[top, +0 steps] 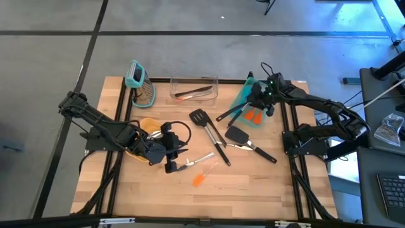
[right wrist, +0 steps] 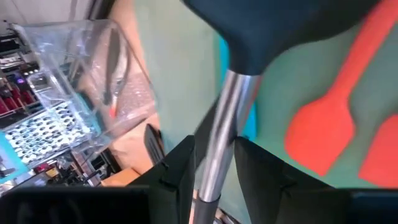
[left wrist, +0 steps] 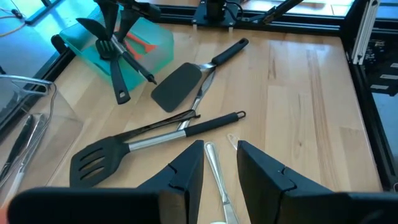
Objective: Pick & Place Kitchen Items
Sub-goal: Put the black spatula into the green bin
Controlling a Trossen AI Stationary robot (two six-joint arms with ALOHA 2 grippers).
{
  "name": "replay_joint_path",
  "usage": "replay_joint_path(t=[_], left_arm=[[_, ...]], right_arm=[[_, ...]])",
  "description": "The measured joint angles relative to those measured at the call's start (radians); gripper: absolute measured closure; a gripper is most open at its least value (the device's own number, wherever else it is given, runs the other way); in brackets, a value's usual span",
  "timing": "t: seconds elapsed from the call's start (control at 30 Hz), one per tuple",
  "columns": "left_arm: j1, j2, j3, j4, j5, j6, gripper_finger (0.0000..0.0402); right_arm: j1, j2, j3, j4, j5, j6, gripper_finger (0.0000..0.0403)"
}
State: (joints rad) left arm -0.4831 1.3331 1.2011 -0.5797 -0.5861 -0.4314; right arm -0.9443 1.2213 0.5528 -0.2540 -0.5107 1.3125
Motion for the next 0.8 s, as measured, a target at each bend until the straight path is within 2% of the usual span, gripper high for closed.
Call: replay_joint_path(t=[0.2, 0.37, 0.67, 0.8], left_arm=[[0.0, 0.0, 0.0, 0.0, 0.001, 0.0, 0.0309], [-0.007, 0.0, 0.0, 0.0, 0.0, 0.0, 0.0309], [-0.007, 0.0, 0.0, -0.001, 0.0, 0.0, 0.0309], [-0.007, 0.0, 0.0, -0.001, 0.0, 0.0, 0.0309]], right_arm=[[0.0, 0.0, 0.024, -0.026, 0.013, -0.01, 0.0288], [-0.002, 0.0, 0.025, -0.082, 0.071, -0.02, 0.0288], [-0.006, -0.039, 0.025, -0.099, -0.002, -0.018, 0.0288], [-0.03, -0.092, 0.025, -0.009, 0.069, -0.009, 0.0288]])
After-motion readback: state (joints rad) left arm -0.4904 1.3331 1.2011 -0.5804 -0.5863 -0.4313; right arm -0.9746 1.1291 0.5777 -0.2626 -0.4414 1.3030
